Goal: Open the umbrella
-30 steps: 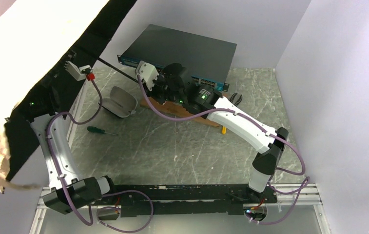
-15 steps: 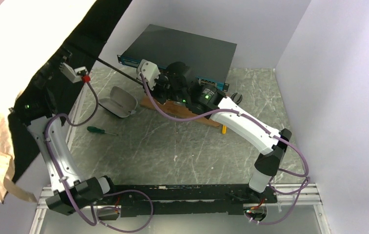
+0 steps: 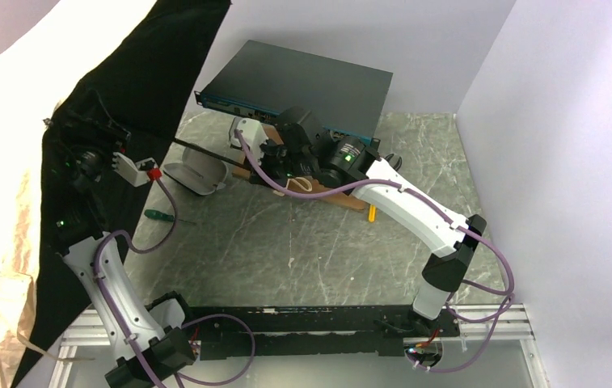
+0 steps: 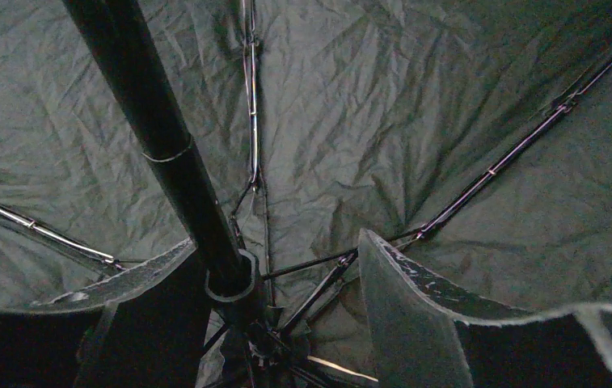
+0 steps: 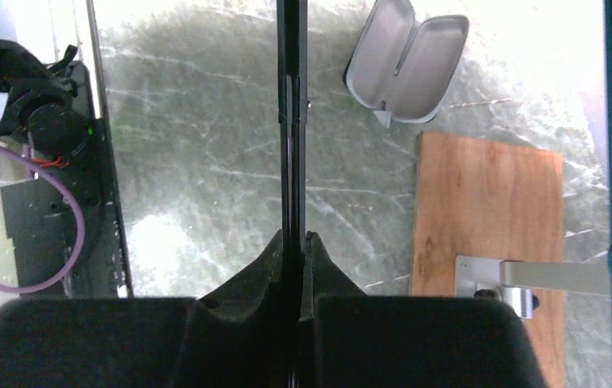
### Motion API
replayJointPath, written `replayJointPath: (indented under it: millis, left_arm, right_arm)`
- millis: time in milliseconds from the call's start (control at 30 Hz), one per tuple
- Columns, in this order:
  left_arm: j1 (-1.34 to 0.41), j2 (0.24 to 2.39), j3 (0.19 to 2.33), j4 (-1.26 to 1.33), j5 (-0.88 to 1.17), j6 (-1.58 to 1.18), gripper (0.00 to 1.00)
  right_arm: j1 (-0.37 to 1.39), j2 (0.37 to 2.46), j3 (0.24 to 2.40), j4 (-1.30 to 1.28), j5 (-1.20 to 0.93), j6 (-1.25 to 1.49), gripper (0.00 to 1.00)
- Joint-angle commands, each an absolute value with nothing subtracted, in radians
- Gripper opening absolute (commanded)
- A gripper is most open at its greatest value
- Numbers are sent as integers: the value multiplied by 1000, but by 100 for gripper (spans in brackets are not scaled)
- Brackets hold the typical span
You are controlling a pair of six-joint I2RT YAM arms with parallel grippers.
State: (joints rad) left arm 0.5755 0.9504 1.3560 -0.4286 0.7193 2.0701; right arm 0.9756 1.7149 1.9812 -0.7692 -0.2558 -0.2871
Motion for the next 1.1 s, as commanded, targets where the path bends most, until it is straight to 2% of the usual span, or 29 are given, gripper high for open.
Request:
replayJointPath:
  millis: [0, 133, 167, 233, 333, 433, 567, 667, 767, 900, 1033, 1067]
  left_arm:
    - [579, 916, 1334, -570, 730, 2316, 67]
    - [562, 891, 1301, -618, 751, 2350, 71]
    - [555, 889, 1302, -630, 746, 2357, 68]
    - [536, 896, 1315, -652, 725, 2352, 49]
    - [524, 912, 1340, -685, 683, 2370, 32]
    - [523, 909, 1312, -634, 663, 2369, 21]
    - [523, 913, 1305, -643, 651, 2385, 19]
    - [523, 919, 1294, -598, 635, 2374, 18]
    - [523, 934, 1304, -558, 626, 2337, 17]
    - [523, 951, 1329, -543, 622, 2309, 18]
    - [523, 957, 1321, -503, 618, 2304, 19]
    - [522, 958, 1328, -501, 623, 2294, 19]
  right_arm:
    - [972, 1679, 2031, -689, -312, -256, 0]
    - [974, 1674, 2018, -681, -321, -259, 0]
    - [974, 1672, 2012, -677, -324, -261, 0]
    - [974, 1672, 2005, -682, -348, -272, 0]
    - [974, 1669, 2006, -712, -382, -284, 0]
    - [974, 1651, 2001, -707, -365, -284, 26]
    - [970, 1612, 2020, -690, -351, -287, 57]
    - [953, 1570, 2025, -709, -393, -289, 73]
    - [951, 1530, 1988, -784, -489, -300, 81]
    - [937, 1513, 1886, -815, -543, -307, 84]
    - [931, 1557, 1937, -890, -567, -353, 87]
    - [931, 1574, 1948, -904, -567, -359, 91]
